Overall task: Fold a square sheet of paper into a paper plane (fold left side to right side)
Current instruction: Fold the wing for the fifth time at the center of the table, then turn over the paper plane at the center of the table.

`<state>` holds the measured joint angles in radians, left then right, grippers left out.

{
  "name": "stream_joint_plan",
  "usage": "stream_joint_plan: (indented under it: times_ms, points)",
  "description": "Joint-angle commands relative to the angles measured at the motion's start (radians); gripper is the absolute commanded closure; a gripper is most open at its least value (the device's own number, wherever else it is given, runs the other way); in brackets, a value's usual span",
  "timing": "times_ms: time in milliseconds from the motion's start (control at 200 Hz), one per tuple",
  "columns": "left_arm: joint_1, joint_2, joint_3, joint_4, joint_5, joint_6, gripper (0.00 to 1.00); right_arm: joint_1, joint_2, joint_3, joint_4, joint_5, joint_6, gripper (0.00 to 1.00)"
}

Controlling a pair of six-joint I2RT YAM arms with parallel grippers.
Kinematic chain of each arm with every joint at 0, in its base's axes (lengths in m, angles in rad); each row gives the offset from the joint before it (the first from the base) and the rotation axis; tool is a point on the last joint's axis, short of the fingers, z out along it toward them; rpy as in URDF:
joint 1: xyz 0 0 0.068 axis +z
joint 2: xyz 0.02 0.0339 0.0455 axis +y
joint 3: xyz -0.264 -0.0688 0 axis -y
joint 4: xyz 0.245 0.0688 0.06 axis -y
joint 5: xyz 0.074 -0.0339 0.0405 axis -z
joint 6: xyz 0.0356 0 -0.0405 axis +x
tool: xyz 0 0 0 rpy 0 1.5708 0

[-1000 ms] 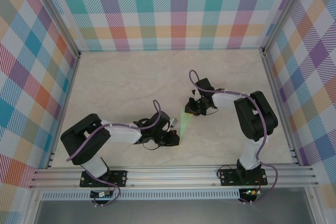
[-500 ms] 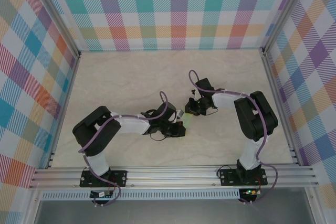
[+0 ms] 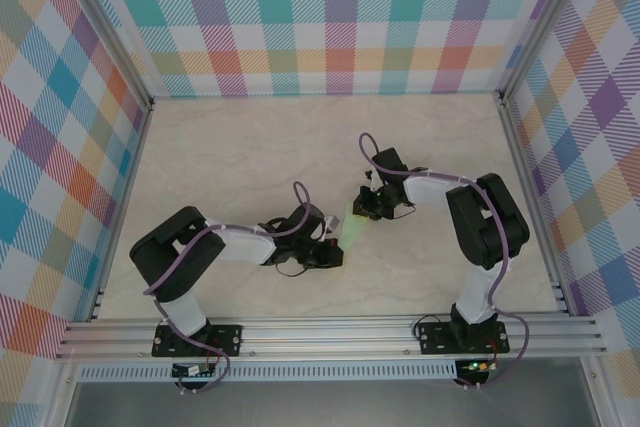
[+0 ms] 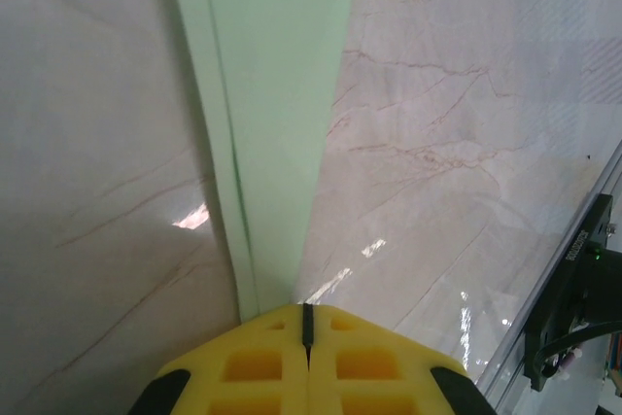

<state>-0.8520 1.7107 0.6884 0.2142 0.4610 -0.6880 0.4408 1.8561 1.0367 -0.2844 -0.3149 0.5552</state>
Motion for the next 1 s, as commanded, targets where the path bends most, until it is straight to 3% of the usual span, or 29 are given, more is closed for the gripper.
stream_joint_plan:
  times_ms: [0, 195, 290, 475, 595, 740, 895, 995]
  points:
    - [0.0, -0.039, -0.056, -0.093, -0.004, -0.005, 1.0, -0.009, 0.012, 0.005, -0.052, 0.106, -0.032, 0.87]
    - [0.002, -0.147, -0.054, -0.104, 0.009, 0.006, 1.0, -0.01, -0.035, 0.017, -0.031, 0.068, -0.041, 0.85]
    - [0.004, -0.225, -0.022, -0.18, -0.046, 0.047, 0.98, -0.01, -0.092, 0.052, -0.068, 0.089, -0.056, 0.77]
    - [0.007, -0.353, 0.062, -0.386, -0.343, 0.135, 0.84, 0.0, -0.248, 0.079, -0.175, 0.195, -0.061, 0.54]
    - [0.007, -0.398, 0.094, -0.448, -0.567, 0.129, 0.75, 0.061, -0.316, 0.05, -0.245, 0.312, -0.007, 0.38]
    - [0.008, -0.425, 0.109, -0.438, -0.703, 0.115, 0.64, 0.147, -0.329, -0.013, -0.258, 0.368, 0.119, 0.24]
    - [0.008, -0.418, 0.122, -0.444, -0.729, 0.116, 0.61, 0.193, -0.299, -0.077, -0.189, 0.354, 0.204, 0.24]
    - [0.007, -0.423, 0.116, -0.45, -0.729, 0.113, 0.6, 0.204, -0.253, -0.054, -0.205, 0.346, 0.208, 0.39]
